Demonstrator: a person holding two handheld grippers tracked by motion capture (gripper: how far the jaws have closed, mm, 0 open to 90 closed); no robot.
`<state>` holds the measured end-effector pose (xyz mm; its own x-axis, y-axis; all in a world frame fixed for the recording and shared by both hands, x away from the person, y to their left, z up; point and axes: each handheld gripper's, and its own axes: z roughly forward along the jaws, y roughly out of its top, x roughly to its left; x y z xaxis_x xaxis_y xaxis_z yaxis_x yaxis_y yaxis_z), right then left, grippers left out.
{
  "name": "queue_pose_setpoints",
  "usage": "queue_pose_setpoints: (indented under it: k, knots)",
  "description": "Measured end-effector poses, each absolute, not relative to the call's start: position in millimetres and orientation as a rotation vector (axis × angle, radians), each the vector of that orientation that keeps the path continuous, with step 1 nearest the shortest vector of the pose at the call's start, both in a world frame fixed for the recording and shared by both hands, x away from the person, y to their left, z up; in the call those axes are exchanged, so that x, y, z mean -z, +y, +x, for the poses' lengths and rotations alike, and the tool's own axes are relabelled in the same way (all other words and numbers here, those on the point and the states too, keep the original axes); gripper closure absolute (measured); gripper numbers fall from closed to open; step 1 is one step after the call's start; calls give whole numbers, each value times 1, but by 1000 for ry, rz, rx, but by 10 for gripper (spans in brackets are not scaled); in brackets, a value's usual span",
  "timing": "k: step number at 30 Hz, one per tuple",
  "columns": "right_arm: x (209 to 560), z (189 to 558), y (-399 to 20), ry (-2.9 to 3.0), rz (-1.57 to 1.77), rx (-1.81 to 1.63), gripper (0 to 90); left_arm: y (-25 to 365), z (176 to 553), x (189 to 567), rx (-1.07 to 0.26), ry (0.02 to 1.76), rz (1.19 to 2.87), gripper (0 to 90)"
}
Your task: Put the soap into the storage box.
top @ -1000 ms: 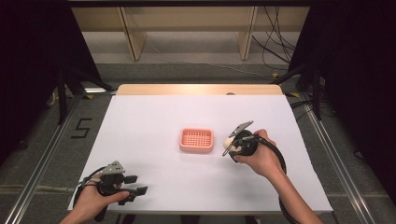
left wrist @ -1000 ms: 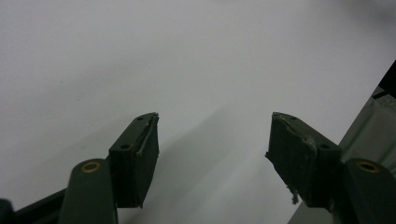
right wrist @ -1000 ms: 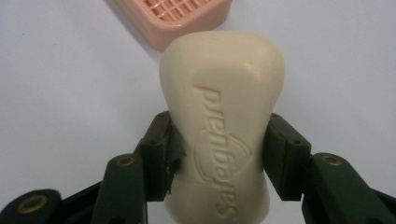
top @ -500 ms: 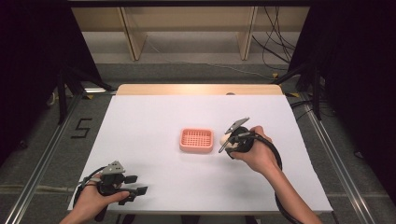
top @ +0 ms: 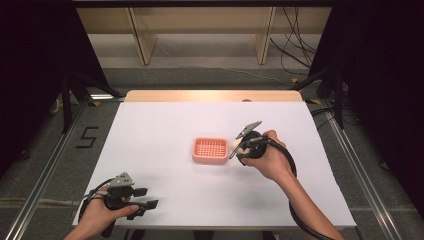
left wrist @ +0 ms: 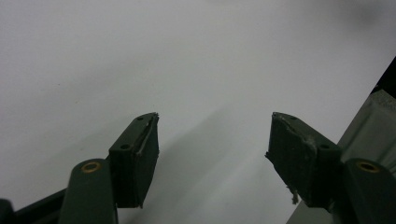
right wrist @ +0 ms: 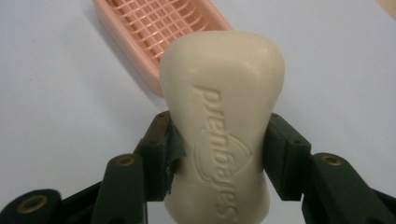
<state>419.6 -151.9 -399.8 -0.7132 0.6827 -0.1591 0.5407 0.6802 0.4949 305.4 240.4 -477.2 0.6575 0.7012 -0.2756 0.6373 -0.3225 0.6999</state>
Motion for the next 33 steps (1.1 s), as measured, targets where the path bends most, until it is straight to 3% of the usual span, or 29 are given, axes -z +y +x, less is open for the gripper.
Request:
queue_pose_setpoints:
  k: [33]
  knots:
    - [404,429,-129,2574,922,-616,506,241,306,477,-97,1039,2038,331]
